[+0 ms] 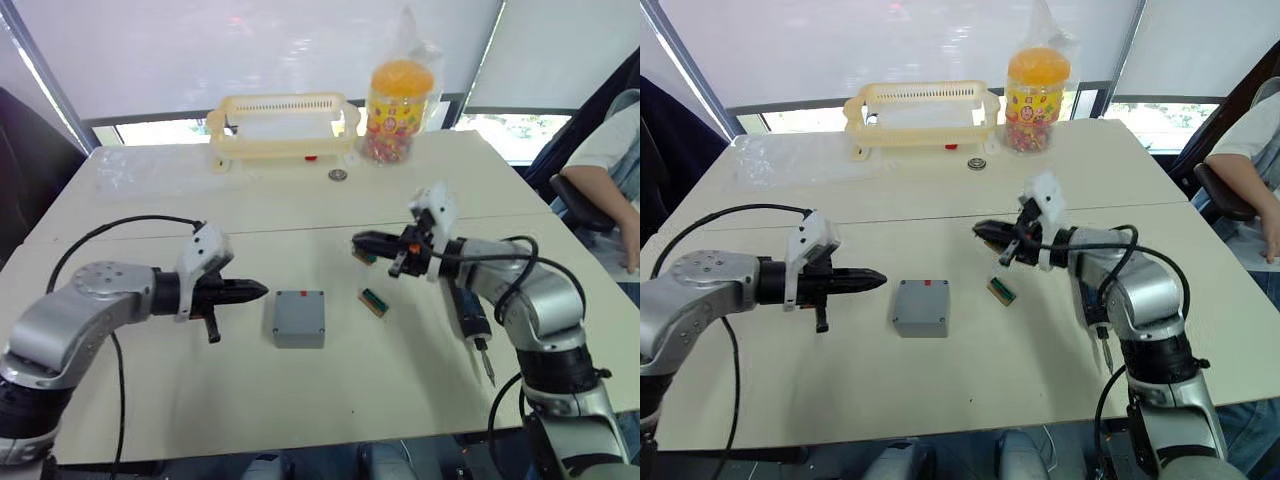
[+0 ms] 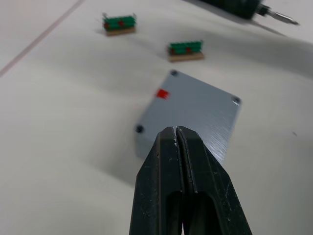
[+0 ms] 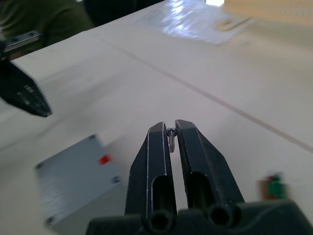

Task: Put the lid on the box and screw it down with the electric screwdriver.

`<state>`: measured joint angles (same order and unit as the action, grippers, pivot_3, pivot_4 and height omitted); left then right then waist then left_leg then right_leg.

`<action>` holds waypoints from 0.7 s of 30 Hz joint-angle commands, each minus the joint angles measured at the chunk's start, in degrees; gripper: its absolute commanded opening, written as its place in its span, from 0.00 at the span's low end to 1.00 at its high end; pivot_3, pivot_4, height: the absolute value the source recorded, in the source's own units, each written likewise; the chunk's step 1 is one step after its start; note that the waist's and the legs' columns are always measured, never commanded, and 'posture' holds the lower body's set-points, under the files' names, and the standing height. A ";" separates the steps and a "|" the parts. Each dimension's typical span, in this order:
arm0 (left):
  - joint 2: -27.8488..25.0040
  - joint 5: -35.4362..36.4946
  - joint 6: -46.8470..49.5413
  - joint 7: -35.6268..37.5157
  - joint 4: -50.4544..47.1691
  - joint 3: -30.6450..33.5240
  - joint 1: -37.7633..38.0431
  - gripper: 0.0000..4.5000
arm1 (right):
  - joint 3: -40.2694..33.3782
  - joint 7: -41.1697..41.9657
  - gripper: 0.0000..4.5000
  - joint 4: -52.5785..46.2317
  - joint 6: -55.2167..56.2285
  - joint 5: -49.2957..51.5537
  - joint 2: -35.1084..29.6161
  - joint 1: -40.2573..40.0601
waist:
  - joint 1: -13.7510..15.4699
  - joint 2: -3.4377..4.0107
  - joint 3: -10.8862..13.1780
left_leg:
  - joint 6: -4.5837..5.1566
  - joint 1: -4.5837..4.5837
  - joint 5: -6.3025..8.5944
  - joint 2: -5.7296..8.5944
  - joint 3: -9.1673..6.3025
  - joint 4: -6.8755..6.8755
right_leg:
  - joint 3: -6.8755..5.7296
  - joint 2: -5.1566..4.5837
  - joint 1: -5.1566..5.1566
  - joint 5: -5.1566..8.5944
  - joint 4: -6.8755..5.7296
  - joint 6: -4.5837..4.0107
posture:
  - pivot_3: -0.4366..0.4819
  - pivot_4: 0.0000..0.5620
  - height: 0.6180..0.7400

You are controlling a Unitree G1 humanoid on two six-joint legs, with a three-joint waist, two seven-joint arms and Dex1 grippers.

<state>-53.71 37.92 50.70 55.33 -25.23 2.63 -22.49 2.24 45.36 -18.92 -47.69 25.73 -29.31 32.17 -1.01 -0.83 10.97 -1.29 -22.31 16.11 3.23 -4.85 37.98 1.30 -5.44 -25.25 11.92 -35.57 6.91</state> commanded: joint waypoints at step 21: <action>-2.33 1.80 0.33 -0.43 -4.54 0.98 2.33 0.00 | 10.84 -1.37 0.05 2.35 10.53 -7.28 2.01 -1.89 | 0.09 0.00 0.00 | -0.01 0.00 0.00 0.03 0.00 0.02 | -0.01 0.00 0.02 0.00 0.01 0.00 | 0.48 0.27 1.00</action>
<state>-55.95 39.97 51.91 54.95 -29.00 2.97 -19.86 13.22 43.87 -15.52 -38.31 18.52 -27.68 29.95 -0.91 -0.83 10.97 -1.30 -22.31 16.11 3.27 -4.85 38.00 1.29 -5.44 -25.24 11.92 -35.56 6.91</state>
